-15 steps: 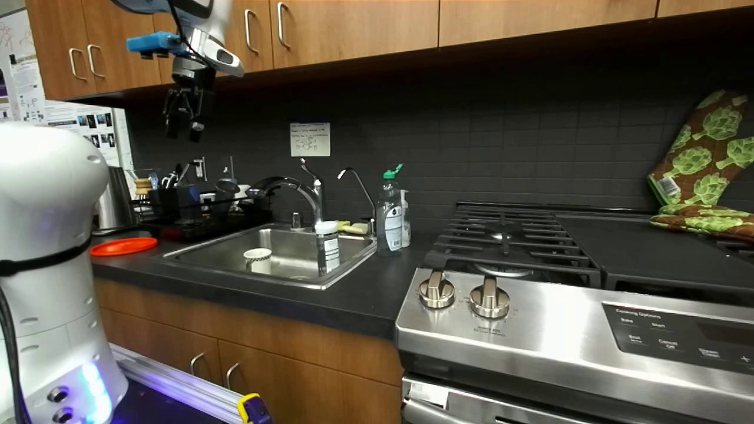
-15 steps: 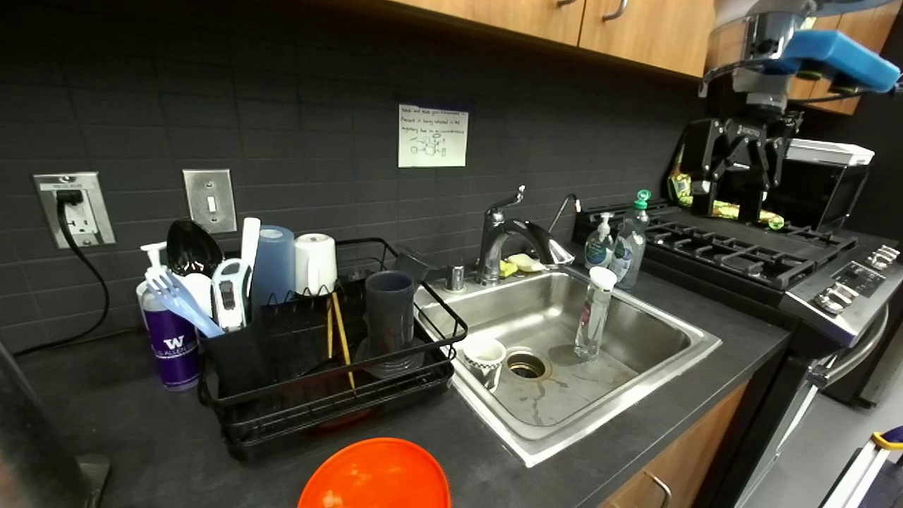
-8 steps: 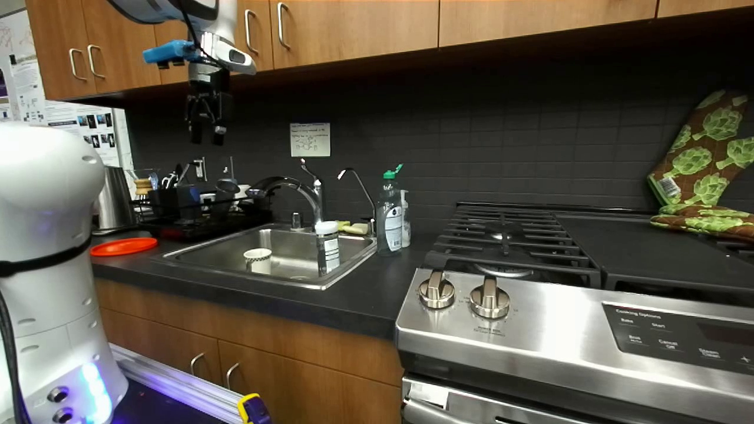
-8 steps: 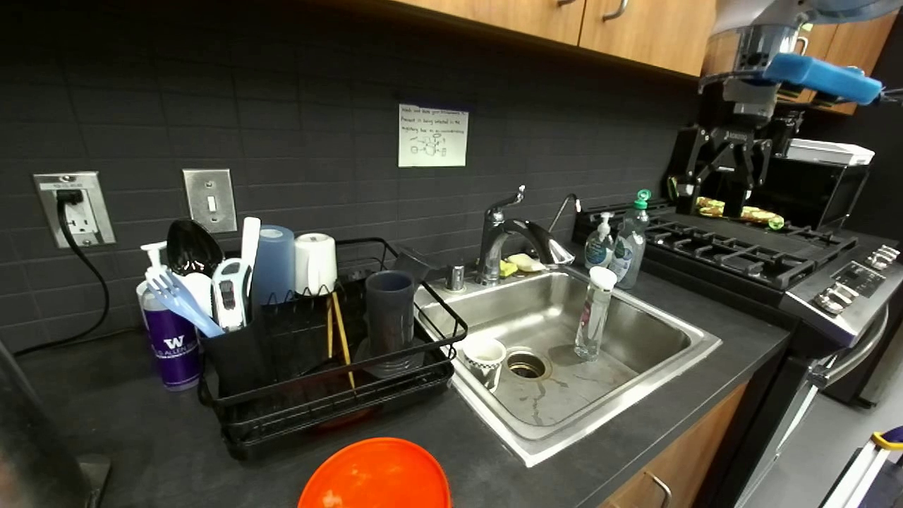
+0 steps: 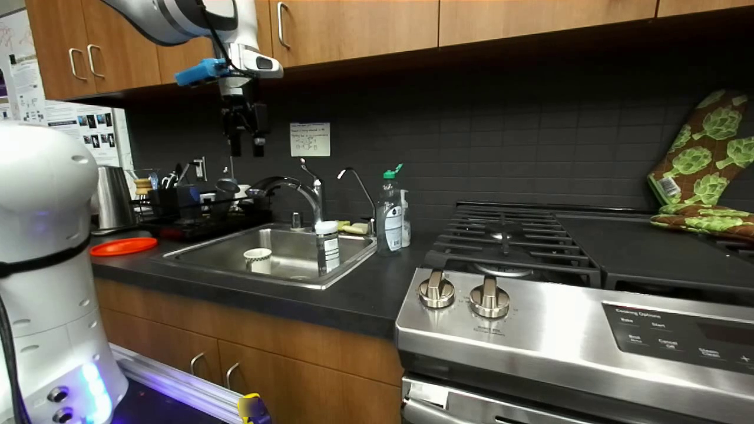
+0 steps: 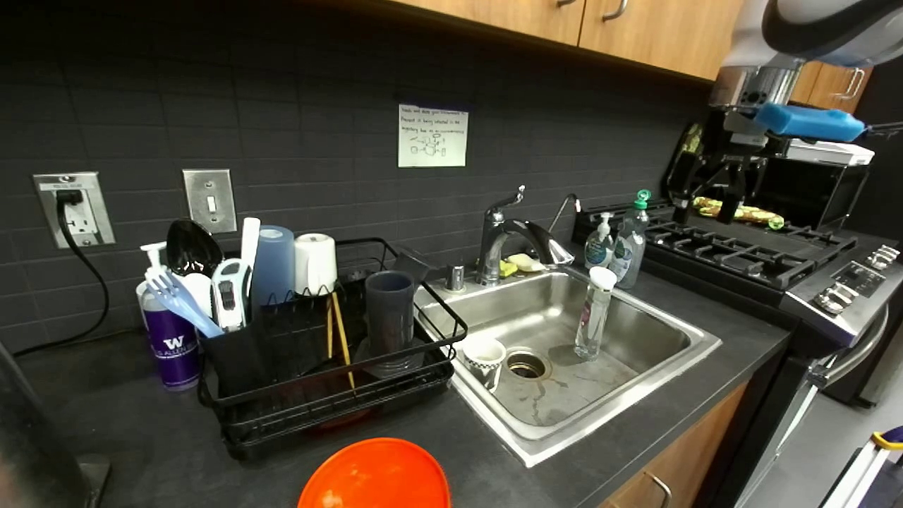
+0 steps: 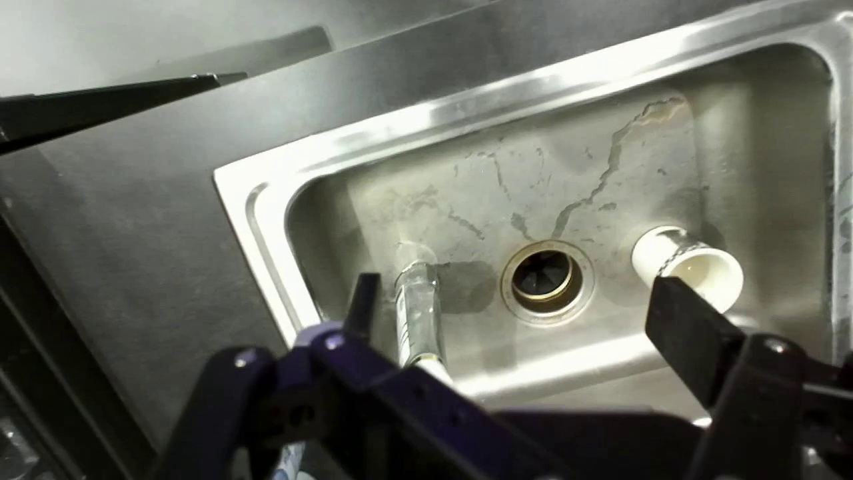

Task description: Shift the bottle to the left counter

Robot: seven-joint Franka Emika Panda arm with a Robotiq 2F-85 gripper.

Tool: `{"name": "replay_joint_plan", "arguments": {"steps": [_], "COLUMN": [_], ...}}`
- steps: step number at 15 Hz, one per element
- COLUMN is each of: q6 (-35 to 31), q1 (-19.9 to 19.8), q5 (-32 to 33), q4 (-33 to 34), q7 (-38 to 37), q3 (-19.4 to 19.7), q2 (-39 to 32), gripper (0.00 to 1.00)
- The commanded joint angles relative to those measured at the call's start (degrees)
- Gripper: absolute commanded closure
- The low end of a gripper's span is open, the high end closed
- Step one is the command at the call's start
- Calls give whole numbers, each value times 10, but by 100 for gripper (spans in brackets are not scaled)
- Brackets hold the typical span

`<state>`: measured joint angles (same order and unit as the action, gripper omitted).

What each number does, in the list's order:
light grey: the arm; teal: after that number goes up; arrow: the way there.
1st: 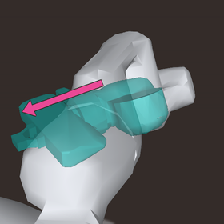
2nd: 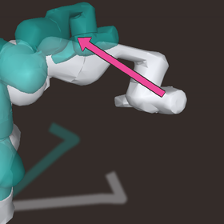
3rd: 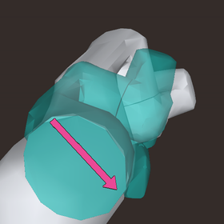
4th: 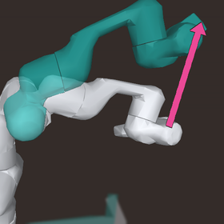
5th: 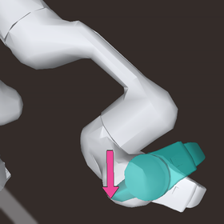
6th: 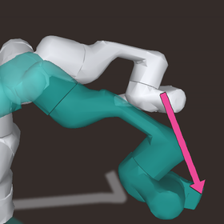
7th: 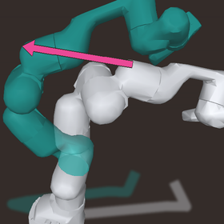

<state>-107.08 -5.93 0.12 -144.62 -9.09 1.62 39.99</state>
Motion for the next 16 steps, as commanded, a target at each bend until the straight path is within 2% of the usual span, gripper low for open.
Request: {"name": "replay_joint_plan", "arguments": {"steps": [1, 8, 11, 16], "q6": [-80, -239, -285, -332], "q1": [-24, -77, -98, -111], "q5": [27, 82, 94, 90], "q4": [-38, -77, -81, -70], "q7": [20, 18, 18, 24], "q3": [21, 44, 52, 65], "q2": [11, -7, -31, -71], "gripper": [0, 0, 0, 0]}}
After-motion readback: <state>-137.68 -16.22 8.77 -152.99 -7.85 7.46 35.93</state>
